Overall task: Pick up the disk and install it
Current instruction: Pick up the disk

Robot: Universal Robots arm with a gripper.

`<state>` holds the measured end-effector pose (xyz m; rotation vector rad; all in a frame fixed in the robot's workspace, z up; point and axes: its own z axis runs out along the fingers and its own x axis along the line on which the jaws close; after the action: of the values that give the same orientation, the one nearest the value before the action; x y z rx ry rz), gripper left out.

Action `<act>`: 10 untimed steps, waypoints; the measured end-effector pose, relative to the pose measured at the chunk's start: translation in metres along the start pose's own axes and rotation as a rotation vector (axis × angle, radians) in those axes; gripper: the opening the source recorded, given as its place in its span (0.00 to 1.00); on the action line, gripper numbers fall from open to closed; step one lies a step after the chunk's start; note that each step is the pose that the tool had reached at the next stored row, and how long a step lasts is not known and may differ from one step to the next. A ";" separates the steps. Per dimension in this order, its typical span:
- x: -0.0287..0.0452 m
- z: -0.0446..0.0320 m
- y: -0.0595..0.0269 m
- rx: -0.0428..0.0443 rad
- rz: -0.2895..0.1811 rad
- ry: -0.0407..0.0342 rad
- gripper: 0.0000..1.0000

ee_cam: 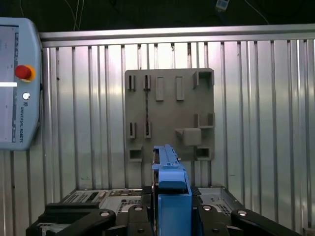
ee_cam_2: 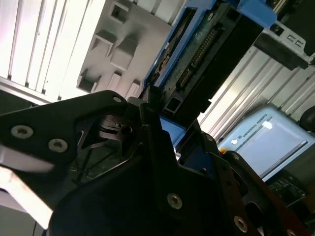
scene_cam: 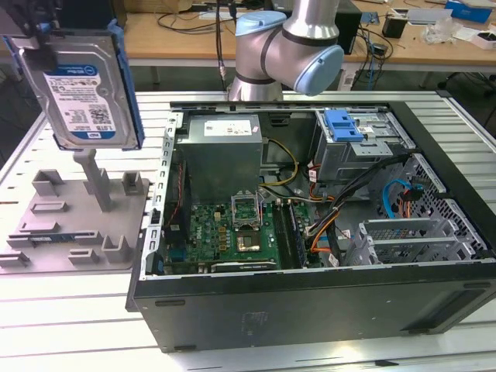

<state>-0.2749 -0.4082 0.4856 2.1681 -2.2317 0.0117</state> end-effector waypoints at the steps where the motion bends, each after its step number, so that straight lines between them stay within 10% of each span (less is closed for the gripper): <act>1: 0.0016 -0.0001 -0.0043 -0.0004 0.000 0.0000 0.36; 10: 0.0177 -0.0013 -0.0480 -0.0052 0.000 0.0001 0.36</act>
<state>-0.2274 -0.4272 0.4866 2.1658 -2.2289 0.0060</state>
